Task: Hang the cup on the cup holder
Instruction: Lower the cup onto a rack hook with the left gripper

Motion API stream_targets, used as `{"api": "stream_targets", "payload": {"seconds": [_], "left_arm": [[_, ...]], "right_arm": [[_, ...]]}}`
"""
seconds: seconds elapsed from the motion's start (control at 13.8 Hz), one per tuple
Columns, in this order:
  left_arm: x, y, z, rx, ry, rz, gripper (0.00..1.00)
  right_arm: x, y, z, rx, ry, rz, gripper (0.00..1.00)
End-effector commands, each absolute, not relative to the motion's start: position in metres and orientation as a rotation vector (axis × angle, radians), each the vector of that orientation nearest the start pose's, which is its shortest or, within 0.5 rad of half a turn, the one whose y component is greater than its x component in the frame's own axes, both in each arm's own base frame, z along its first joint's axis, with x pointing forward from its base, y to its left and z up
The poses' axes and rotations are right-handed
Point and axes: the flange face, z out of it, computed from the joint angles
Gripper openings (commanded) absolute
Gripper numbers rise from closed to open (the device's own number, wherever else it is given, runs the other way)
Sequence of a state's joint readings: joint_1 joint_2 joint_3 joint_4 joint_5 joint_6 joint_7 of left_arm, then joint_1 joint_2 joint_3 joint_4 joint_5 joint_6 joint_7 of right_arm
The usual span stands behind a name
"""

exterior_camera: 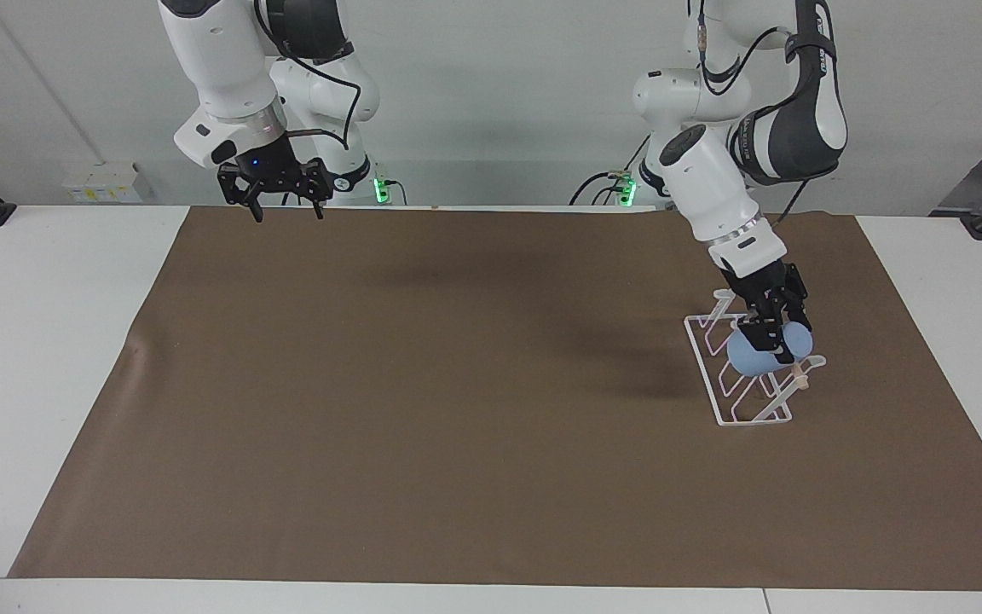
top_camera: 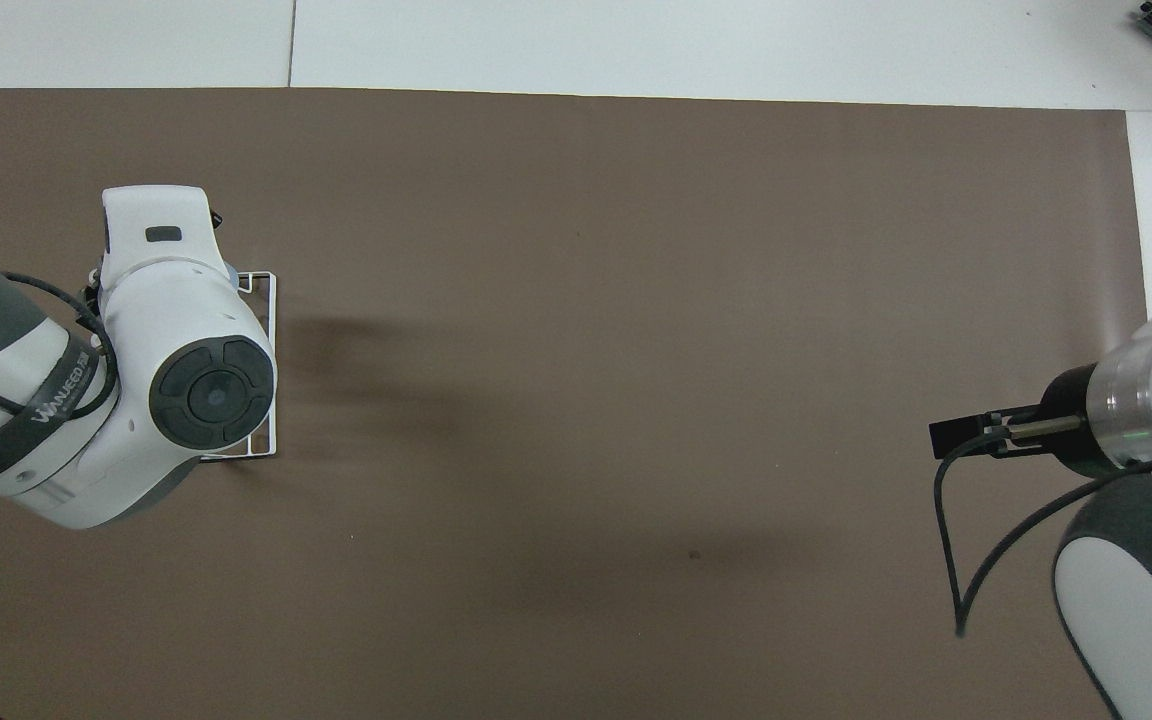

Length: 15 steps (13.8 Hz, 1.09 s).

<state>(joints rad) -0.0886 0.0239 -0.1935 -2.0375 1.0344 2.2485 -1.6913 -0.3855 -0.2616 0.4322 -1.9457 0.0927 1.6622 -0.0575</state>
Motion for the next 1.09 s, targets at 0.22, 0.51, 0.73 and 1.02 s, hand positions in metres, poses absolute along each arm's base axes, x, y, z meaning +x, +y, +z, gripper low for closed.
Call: {"api": "stream_targets", "payload": {"seconds": [0.22,0.51,0.73,1.02], "left_arm": [[0.562,-0.144,0.461,-2.43,-0.994,-1.151,1.0],[0.573,-0.141,0.467,-2.454,-0.985,-1.13,1.0],[0.584,-0.143,0.478,-2.587,-0.967,-0.963,1.0],[0.586,-0.148,0.496,-2.743,-0.942,-0.815,1.0]], "right_arm": [[0.474,0.058,0.576,-3.16,-0.118,0.034,1.0],[0.474,0.058,0.576,-3.159,-0.125,0.032,1.0],[0.474,0.058,0.576,-3.159,-0.125,0.032,1.0],[0.474,0.058,0.576,-3.159,-0.128,0.029,1.0]]}}
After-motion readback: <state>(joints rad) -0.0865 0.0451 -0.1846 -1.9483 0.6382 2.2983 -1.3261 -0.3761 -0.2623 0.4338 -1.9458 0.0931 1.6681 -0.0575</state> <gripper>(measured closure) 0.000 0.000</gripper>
